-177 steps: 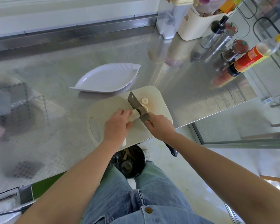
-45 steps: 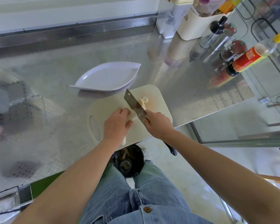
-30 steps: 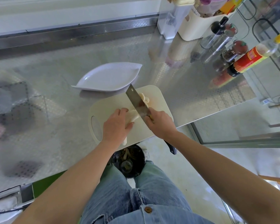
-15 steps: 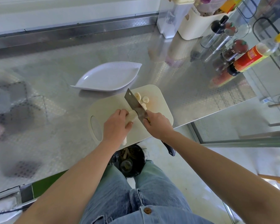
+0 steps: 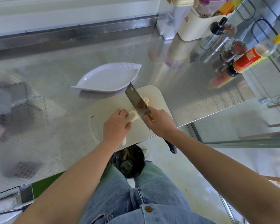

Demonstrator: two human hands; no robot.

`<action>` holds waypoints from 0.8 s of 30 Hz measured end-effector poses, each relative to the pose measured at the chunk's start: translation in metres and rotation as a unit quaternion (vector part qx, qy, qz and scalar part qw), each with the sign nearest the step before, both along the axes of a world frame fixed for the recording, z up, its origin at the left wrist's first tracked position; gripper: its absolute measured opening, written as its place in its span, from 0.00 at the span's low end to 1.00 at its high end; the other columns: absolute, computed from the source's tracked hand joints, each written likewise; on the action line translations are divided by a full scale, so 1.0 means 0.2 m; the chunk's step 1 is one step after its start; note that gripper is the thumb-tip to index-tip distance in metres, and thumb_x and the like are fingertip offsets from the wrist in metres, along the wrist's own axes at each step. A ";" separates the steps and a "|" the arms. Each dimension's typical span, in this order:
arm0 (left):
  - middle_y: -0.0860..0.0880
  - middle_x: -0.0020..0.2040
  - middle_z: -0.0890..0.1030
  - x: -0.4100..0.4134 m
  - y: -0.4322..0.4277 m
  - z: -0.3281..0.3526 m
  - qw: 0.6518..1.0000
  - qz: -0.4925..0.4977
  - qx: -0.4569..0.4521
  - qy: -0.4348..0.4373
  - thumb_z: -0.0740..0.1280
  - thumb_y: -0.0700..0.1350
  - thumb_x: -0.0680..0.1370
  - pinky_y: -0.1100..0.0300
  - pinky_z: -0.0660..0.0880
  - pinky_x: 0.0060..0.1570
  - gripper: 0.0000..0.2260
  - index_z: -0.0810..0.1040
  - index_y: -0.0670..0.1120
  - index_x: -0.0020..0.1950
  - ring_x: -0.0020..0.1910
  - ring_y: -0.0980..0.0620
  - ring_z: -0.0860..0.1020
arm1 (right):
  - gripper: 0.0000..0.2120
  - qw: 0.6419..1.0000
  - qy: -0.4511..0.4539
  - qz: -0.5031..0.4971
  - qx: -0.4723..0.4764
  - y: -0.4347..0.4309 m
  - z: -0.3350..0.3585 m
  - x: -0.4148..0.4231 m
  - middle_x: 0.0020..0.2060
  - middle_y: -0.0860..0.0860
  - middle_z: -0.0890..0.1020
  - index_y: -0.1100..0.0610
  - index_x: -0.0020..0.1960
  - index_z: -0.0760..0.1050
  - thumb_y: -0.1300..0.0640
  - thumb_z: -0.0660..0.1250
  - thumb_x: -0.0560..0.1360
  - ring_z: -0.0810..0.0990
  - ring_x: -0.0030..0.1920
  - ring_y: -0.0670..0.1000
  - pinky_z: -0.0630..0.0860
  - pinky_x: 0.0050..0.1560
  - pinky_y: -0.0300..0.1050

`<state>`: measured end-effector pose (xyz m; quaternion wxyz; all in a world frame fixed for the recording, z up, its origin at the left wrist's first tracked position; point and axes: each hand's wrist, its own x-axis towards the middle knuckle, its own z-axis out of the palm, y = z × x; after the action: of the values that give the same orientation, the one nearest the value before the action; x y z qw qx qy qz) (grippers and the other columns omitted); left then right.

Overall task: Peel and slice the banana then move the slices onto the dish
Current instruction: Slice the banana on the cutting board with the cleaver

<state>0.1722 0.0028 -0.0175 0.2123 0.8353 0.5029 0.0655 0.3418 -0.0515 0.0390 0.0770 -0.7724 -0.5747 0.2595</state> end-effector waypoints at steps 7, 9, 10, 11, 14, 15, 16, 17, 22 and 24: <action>0.49 0.49 0.76 0.00 0.00 0.00 1.000 0.001 -0.001 -0.009 0.68 0.50 0.75 0.57 0.67 0.33 0.12 0.74 0.45 0.54 0.43 0.48 0.76 | 0.10 0.999 -0.019 0.019 -0.034 0.00 0.00 -0.02 0.34 0.56 0.76 0.58 0.44 0.66 0.51 0.56 0.79 0.72 0.34 0.59 0.61 0.30 0.44; 0.49 0.50 0.76 0.00 0.00 0.00 1.000 0.002 -0.006 -0.010 0.68 0.50 0.75 0.57 0.69 0.34 0.13 0.74 0.46 0.55 0.44 0.48 0.76 | 0.09 0.998 -0.027 0.022 -0.045 0.00 -0.01 -0.03 0.33 0.54 0.73 0.58 0.46 0.67 0.52 0.55 0.80 0.71 0.34 0.58 0.59 0.29 0.44; 0.49 0.50 0.76 0.00 0.00 0.00 1.000 0.003 -0.008 -0.011 0.68 0.50 0.75 0.57 0.70 0.35 0.13 0.74 0.46 0.55 0.44 0.48 0.76 | 0.09 0.998 -0.032 0.024 -0.050 0.00 -0.02 -0.04 0.33 0.53 0.71 0.58 0.47 0.67 0.53 0.55 0.80 0.71 0.34 0.58 0.59 0.29 0.43; 0.49 0.50 0.76 0.00 0.00 0.00 1.000 0.004 -0.010 -0.014 0.68 0.50 0.75 0.56 0.71 0.36 0.13 0.74 0.46 0.55 0.45 0.48 0.76 | 0.08 0.998 -0.034 0.024 -0.052 0.00 -0.03 -0.05 0.32 0.52 0.70 0.58 0.47 0.67 0.54 0.55 0.79 0.71 0.34 0.57 0.59 0.28 0.43; 0.49 0.50 0.76 0.00 0.00 0.00 1.000 0.008 -0.017 -0.016 0.68 0.50 0.75 0.54 0.73 0.37 0.12 0.74 0.46 0.55 0.45 0.48 0.76 | 0.07 0.998 -0.033 0.020 -0.055 0.00 -0.07 -0.07 0.30 0.51 0.68 0.56 0.44 0.62 0.55 0.55 0.79 0.69 0.33 0.57 0.59 0.29 0.44; 0.49 0.50 0.76 0.00 0.00 0.00 1.000 0.009 -0.019 -0.016 0.68 0.50 0.75 0.53 0.74 0.38 0.12 0.74 0.46 0.55 0.45 0.47 0.76 | 0.07 0.997 -0.033 0.020 -0.060 0.01 -0.08 -0.07 0.31 0.52 0.68 0.56 0.44 0.62 0.54 0.55 0.80 0.69 0.33 0.57 0.60 0.30 0.44; 0.49 0.50 0.76 0.00 0.00 0.00 1.000 0.010 -0.021 -0.016 0.68 0.50 0.75 0.53 0.74 0.38 0.12 0.74 0.46 0.55 0.45 0.47 0.76 | 0.07 0.997 -0.033 0.022 -0.068 0.01 -0.09 -0.08 0.32 0.52 0.70 0.56 0.45 0.62 0.54 0.55 0.80 0.70 0.33 0.57 0.61 0.31 0.44; 0.49 0.50 0.76 0.00 0.00 0.00 1.000 0.010 -0.023 -0.016 0.68 0.50 0.75 0.52 0.74 0.38 0.12 0.74 0.46 0.54 0.45 0.47 0.76 | 0.07 0.996 -0.034 0.025 -0.077 0.01 -0.10 -0.08 0.34 0.53 0.71 0.55 0.45 0.62 0.53 0.55 0.80 0.71 0.34 0.57 0.63 0.33 0.44; 0.49 0.49 0.76 0.00 0.00 0.01 1.000 0.011 -0.021 -0.011 0.68 0.50 0.75 0.51 0.75 0.39 0.12 0.74 0.46 0.55 0.44 0.47 0.76 | 0.09 0.996 -0.037 0.027 -0.080 0.01 -0.10 -0.07 0.36 0.54 0.72 0.57 0.45 0.62 0.52 0.55 0.81 0.71 0.35 0.57 0.63 0.34 0.45; 0.49 0.50 0.76 0.00 0.00 0.01 1.000 0.010 -0.018 -0.012 0.69 0.50 0.75 0.53 0.74 0.38 0.13 0.74 0.46 0.55 0.44 0.47 0.76 | 0.11 0.998 -0.035 0.016 -0.058 0.01 -0.07 -0.06 0.34 0.54 0.72 0.59 0.46 0.65 0.52 0.55 0.80 0.71 0.34 0.58 0.61 0.32 0.45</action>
<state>0.1716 0.0028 -0.0160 0.2324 0.8253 0.5101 0.0684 0.3304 -0.0503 0.0240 0.0079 -0.7748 -0.5734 0.2661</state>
